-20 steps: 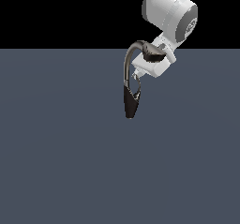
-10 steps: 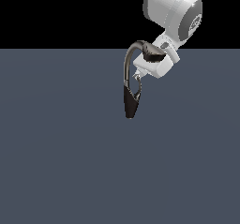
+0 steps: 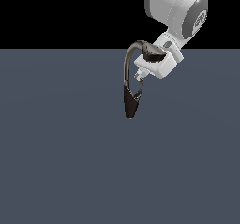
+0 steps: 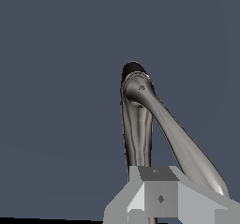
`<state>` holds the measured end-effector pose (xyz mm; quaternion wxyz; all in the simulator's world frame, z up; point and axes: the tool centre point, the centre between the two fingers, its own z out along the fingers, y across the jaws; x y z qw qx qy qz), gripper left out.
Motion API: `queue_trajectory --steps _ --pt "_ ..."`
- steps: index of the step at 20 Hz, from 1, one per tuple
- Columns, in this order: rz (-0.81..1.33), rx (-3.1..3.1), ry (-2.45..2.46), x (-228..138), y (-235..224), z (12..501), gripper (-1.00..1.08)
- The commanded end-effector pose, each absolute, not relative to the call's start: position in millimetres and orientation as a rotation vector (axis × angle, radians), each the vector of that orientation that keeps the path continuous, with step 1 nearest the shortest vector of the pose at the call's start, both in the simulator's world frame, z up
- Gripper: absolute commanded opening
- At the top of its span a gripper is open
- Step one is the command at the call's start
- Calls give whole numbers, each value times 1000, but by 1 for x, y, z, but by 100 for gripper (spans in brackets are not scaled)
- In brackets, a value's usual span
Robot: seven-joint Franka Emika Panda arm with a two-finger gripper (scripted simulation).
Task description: Turn on the faucet by rotating a designated handle.
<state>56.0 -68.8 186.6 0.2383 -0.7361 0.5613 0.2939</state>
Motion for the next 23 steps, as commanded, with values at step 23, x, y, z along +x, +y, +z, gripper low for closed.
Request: queue_trajectory --steps 23 --pt "827 -2017 1535 6 -130 137 -100"
